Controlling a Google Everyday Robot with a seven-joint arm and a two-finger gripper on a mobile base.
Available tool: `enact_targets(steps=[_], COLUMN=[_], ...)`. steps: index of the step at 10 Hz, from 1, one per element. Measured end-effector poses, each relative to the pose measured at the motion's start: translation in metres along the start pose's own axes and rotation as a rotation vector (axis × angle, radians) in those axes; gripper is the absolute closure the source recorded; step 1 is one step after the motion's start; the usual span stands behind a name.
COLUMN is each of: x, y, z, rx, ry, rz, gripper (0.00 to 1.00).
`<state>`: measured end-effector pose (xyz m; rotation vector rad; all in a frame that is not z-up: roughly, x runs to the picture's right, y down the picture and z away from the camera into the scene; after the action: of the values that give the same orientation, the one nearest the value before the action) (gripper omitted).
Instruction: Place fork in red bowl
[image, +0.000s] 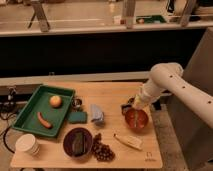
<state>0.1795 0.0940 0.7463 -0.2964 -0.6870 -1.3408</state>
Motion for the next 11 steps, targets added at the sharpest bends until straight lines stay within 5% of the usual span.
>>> enact_targets(steps=[7,11], x=[-0.008,-0.011], y=[0.008,0.014], z=[0.002,0.000], rx=[0.003,0.001], ry=[-0.026,-0.036], rz=[-0.010,-0.012], gripper=[0.99,0.82])
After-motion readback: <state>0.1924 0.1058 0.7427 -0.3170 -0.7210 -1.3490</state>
